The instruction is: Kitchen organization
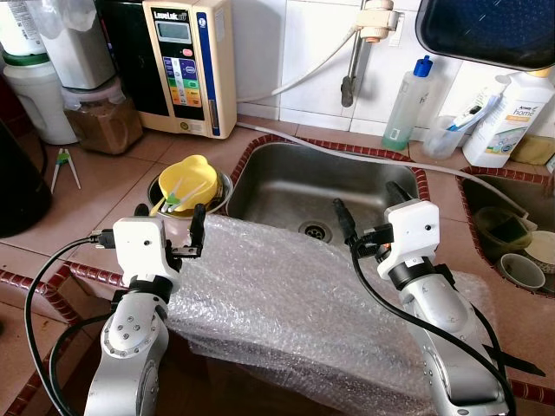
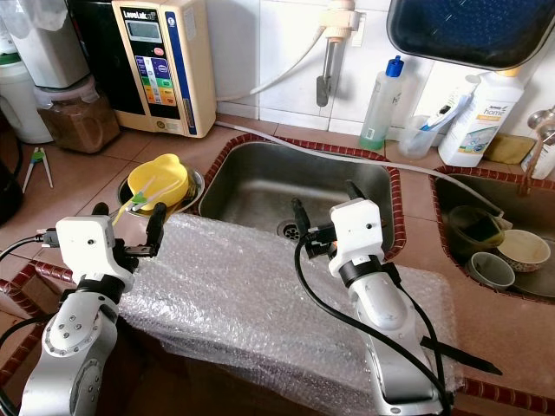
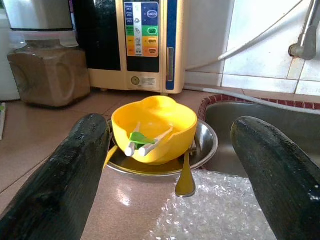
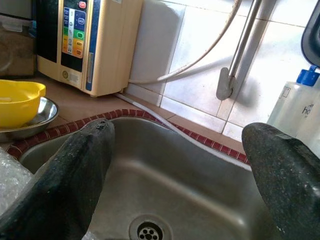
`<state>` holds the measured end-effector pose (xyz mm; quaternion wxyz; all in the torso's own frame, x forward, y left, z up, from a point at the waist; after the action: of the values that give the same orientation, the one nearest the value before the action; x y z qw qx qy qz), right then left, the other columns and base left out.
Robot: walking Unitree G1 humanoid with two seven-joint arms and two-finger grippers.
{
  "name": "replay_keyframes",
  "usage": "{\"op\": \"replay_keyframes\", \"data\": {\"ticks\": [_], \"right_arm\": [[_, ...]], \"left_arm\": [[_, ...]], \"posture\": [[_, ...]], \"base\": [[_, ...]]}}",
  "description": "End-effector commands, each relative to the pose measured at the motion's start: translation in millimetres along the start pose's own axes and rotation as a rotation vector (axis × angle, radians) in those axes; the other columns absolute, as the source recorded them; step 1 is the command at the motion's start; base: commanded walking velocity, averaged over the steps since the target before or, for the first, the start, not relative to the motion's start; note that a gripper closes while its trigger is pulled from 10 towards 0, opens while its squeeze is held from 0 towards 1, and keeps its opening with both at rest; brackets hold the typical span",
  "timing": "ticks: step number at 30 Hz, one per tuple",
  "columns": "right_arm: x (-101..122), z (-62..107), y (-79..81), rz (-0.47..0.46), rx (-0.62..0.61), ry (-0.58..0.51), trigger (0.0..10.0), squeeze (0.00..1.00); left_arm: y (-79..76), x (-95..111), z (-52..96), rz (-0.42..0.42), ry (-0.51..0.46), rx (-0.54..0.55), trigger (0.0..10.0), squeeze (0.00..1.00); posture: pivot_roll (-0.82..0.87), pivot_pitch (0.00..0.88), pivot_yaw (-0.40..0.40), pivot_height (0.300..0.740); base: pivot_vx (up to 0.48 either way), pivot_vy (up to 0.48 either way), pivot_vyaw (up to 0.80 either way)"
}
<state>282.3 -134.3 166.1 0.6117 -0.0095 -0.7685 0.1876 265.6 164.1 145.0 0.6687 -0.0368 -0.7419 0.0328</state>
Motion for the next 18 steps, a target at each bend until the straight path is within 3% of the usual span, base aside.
{"op": "replay_keyframes", "data": {"ticks": [1,11,18], "right_arm": [[2.1,-1.1,0.9,0.008,0.006,-0.009,10.0,0.00],[2.1,-0.4,2.2,0.007,0.009,-0.011,10.0,0.00],[0.2,0.6,4.1,0.008,0.019,-0.005,10.0,0.00]], "left_arm": [[-0.6,3.8,0.3,-0.003,-0.014,-0.014,10.0,0.00],[-0.3,3.8,1.2,-0.008,-0.010,-0.022,10.0,0.00],[0.0,3.0,2.5,-0.009,-0.005,-0.022,10.0,0.00]], "posture": [[-0.01,0.000,0.010,0.740],[-0.01,0.000,0.013,0.740],[-0.01,0.000,0.010,0.740]], "base": [[0.000,0.000,0.00],[0.000,0.000,0.00],[0.275,0.000,0.00]]}}
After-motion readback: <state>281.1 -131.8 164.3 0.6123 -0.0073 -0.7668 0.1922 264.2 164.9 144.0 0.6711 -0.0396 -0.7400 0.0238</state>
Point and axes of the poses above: a point about 5 cm out from each wrist's last joint towards the gripper, its own z axis pointing back from the gripper into the wrist, its own x axis along the axis of the wrist's last joint, y = z × x, the point moved 1 cm from there along -z, pointing out of the wrist towards the gripper, and after that the axes turned 6 degrees about z, right-handed, at the moved point
